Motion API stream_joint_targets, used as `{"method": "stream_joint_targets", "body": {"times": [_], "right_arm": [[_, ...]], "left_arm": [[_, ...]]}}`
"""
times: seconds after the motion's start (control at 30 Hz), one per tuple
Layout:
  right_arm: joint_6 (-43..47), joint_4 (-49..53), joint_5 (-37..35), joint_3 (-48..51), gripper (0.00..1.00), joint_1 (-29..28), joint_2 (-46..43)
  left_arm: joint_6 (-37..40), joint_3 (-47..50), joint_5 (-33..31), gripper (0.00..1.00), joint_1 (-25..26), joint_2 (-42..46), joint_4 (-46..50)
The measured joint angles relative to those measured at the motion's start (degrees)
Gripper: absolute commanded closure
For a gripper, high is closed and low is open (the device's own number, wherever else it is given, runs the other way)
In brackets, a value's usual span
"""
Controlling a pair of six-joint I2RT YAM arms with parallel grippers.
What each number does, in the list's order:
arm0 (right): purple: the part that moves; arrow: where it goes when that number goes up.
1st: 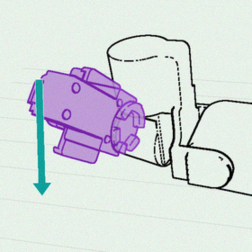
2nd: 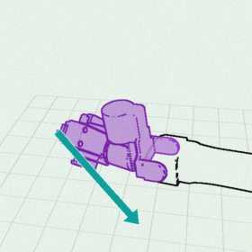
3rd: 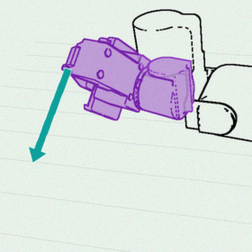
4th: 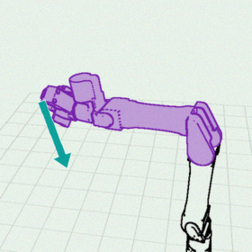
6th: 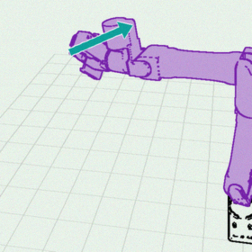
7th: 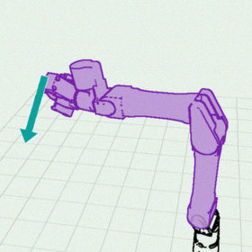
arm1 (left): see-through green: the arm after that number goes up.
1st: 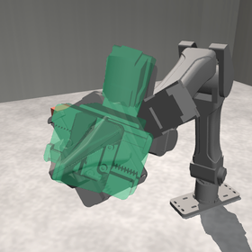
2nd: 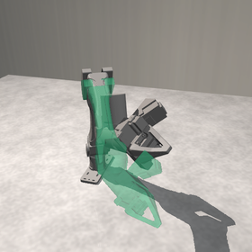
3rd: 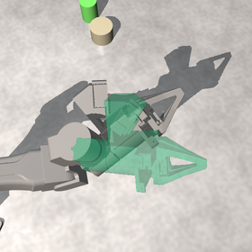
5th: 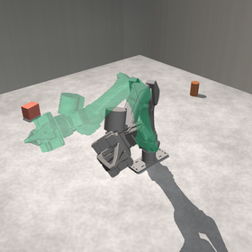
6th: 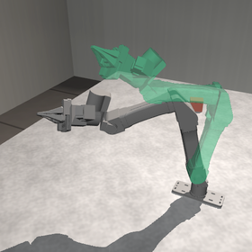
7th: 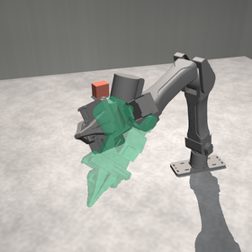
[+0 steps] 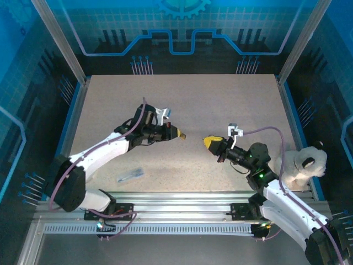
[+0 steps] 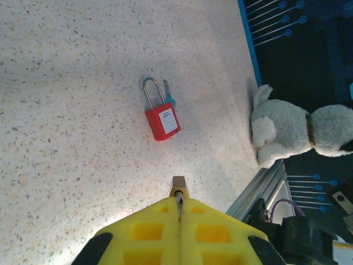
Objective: Lock with the key
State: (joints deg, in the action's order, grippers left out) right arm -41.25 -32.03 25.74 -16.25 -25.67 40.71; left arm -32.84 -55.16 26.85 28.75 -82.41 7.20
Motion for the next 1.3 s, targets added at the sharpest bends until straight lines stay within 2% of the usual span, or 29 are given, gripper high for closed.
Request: {"method": "stream_joint_targets", "body": {"times": [0.27, 0.43, 0.57, 0.67, 0.9, 1.3], "right_arm": [[0.0, 0.8, -1.1, 0.4, 1.00, 0.3, -0.1], [0.0, 0.9, -1.4, 0.5, 1.00, 0.3, -0.3], [0.0, 0.9, -1.4, 0.5, 1.00, 0.3, -0.3], [0.0, 0.9, -1.3, 0.5, 1.00, 0.3, -0.2], [0.0, 0.9, -1.3, 0.6, 1.00, 0.4, -0.2], [-0.1, 0.2, -1.2, 0.6, 1.00, 0.6, 1.2]], "left_arm": [[10.7, -14.2, 8.3, 1.00, -1.4, -14.0, 11.2], [16.9, -25.2, 13.5, 1.00, -6.1, -25.1, 20.2], [25.0, -36.0, 14.6, 1.00, -9.9, -33.7, 32.9], [31.2, -44.1, 13.1, 1.00, -10.2, -39.3, 43.0], [37.9, -46.8, 11.9, 1.00, -10.1, -43.4, 54.1], [40.0, -50.3, 9.9, 1.00, -10.0, -50.9, 58.3]]}}
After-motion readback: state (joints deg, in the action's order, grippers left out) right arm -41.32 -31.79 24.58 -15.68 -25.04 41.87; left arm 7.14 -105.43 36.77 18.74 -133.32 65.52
